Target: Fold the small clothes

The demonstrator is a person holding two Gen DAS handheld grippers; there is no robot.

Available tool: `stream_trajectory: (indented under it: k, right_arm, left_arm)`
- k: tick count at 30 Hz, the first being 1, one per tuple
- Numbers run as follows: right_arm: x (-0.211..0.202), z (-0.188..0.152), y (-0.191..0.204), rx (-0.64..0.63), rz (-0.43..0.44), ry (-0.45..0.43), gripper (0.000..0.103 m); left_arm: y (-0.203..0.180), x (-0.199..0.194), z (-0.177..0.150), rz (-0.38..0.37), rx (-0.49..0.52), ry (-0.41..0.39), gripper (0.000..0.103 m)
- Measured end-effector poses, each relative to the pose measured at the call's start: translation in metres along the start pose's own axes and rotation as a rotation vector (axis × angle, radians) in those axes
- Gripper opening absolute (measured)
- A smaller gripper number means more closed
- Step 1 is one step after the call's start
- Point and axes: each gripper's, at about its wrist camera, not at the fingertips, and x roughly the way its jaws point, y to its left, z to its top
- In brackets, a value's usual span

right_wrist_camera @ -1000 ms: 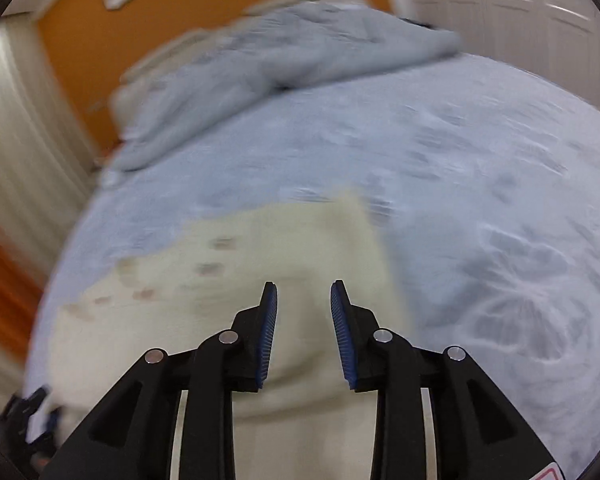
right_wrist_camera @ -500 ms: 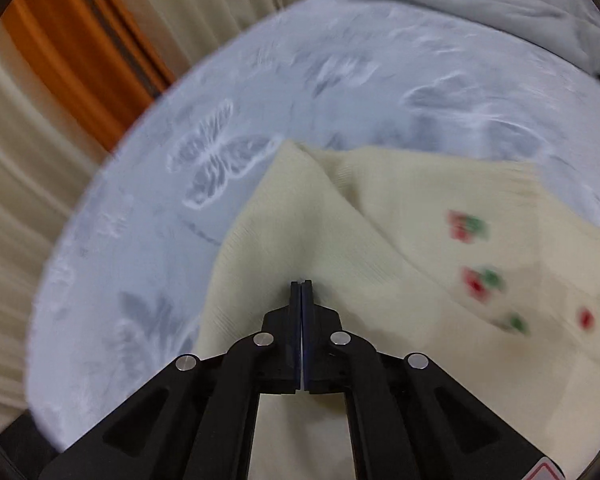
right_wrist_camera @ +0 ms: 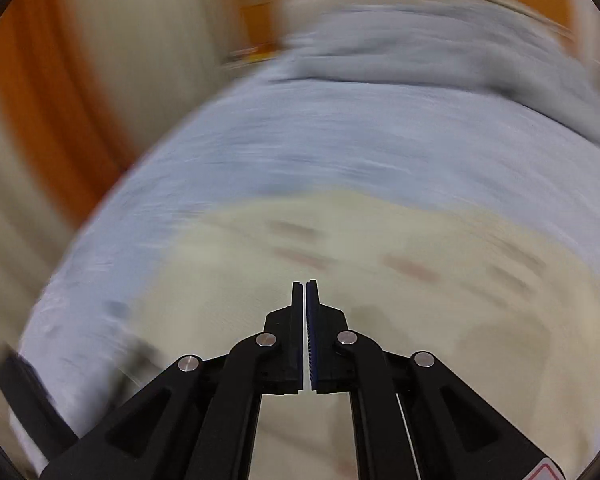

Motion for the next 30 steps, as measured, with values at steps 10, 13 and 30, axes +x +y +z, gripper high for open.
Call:
stream_trajectory:
  k: [10,13,30]
  right_arm:
    - [-0.033,-0.072,-0.169,0.306,-0.178,0.14,0.008]
    - [-0.045,-0.085,-0.177,0.418,-0.118,0.113,0.011]
    - [-0.074,-0.047,-0.142,0.476,0.144,-0.137,0.009]
  left_arm:
    - [-0.013,0.002,0.004,0.104,0.091,0.062,0.033]
    - [-0.017,-0.001,0.01,0.141,0.142,0.101,0.034]
    - [-0.01,0.007,0.046,0.111,-0.227,0.151,0.021]
